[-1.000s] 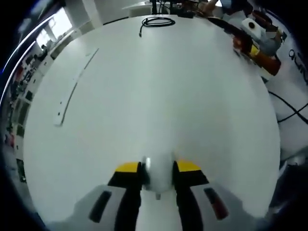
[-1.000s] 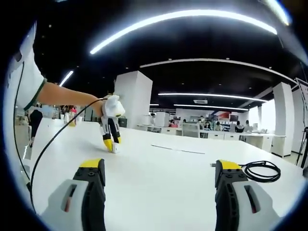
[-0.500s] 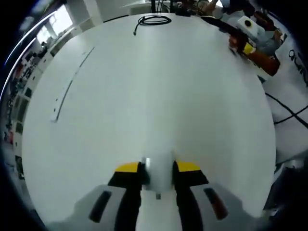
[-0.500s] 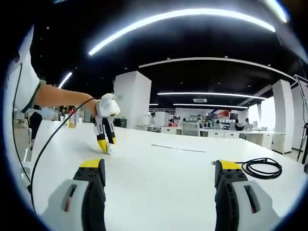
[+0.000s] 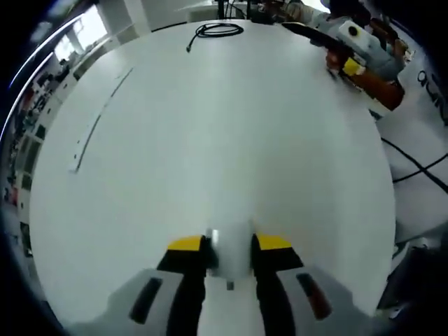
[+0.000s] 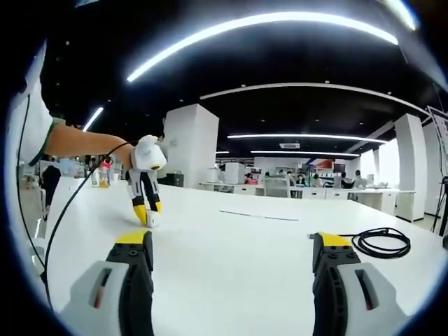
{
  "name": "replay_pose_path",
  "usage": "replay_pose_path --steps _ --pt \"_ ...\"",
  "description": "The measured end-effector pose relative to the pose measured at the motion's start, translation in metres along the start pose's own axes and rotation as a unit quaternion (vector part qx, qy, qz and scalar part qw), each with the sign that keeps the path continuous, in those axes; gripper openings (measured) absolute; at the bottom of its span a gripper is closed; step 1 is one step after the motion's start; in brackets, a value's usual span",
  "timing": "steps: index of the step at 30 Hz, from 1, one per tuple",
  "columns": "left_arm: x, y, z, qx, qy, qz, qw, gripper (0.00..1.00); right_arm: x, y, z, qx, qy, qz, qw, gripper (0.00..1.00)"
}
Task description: Plug the desk Type‑C cable into the charger adapter.
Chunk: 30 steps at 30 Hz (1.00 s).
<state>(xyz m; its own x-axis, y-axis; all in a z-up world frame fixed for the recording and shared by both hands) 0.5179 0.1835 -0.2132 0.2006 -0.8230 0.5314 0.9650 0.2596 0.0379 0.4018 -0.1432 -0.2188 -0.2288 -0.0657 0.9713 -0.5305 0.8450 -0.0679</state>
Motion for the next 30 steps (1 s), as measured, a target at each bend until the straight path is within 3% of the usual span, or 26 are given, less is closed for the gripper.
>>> replay_pose_path --steps 10,20,30 --pt "-0.005 -0.013 0.003 -0.003 0.001 -0.003 1.0000 0.25 0.000 0.000 0.000 0.000 0.003 0.002 1.0000 0.96" --pt "-0.005 -0.042 0.004 -0.003 0.008 -0.001 1.0000 0.25 -0.001 0.000 0.000 0.003 0.005 0.010 0.9999 0.96" --pt "-0.007 -0.046 0.006 -0.011 0.013 0.000 0.9999 0.25 -0.001 0.002 -0.001 0.006 0.006 0.013 0.9999 0.96"
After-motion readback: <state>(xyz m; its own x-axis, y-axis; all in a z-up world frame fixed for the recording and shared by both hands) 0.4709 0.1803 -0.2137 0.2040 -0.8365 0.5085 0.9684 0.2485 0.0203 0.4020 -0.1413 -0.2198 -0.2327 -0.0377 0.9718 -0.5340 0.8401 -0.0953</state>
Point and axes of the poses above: the point that each gripper's makers call its tool centre point, and the gripper's own axes: z roughly backward along the fingers, y roughly to its left, x roughly out of its top, the point moved 8 cm from there along z, roughly backward along the fingers, and after that the axes turned 10 degrees about -y, right-handed, at the moved point
